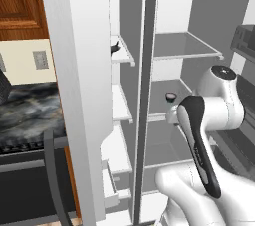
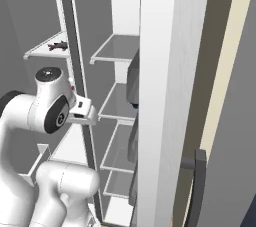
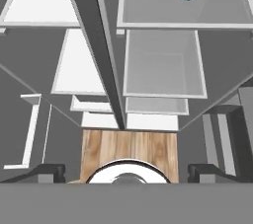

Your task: Pick up the frozen fish from the freezer, place it on any shelf in the fridge, and close the fridge and freezer doors when done.

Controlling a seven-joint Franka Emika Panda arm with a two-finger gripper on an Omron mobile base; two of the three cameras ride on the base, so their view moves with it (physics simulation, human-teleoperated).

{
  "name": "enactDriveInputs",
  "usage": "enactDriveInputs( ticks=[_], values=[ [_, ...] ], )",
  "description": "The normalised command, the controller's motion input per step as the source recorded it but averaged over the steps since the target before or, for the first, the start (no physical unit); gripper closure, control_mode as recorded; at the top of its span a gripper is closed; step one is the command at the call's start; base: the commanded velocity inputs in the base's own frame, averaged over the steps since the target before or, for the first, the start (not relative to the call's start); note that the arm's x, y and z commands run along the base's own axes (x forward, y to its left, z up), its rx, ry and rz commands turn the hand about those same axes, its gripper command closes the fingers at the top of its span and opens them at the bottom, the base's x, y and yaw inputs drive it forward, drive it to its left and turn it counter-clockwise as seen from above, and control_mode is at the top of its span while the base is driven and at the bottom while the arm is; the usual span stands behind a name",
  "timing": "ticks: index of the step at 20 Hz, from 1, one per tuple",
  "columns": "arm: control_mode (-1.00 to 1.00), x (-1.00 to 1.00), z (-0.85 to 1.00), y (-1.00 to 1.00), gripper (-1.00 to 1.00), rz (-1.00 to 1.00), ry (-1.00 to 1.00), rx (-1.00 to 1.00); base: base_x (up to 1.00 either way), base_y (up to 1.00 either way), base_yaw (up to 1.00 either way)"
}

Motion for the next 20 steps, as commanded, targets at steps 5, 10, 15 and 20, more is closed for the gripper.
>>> enactDriveInputs(
  ticks=[5,10,15,20],
  values=[
    [-1.00,0.00,0.00,0.00,-1.00,0.00,0.00,0.00,0.00,0.00,0.00],
    [1.00,0.00,0.00,0.03,-1.00,0.00,-0.01,0.00,0.00,0.16,0.00],
    [1.00,0.00,0.00,0.00,-1.00,0.00,0.00,0.00,0.01,0.30,0.00],
    [1.00,0.00,0.00,0.00,-1.00,0.00,0.00,0.00,0.00,0.33,0.00]
  ],
)
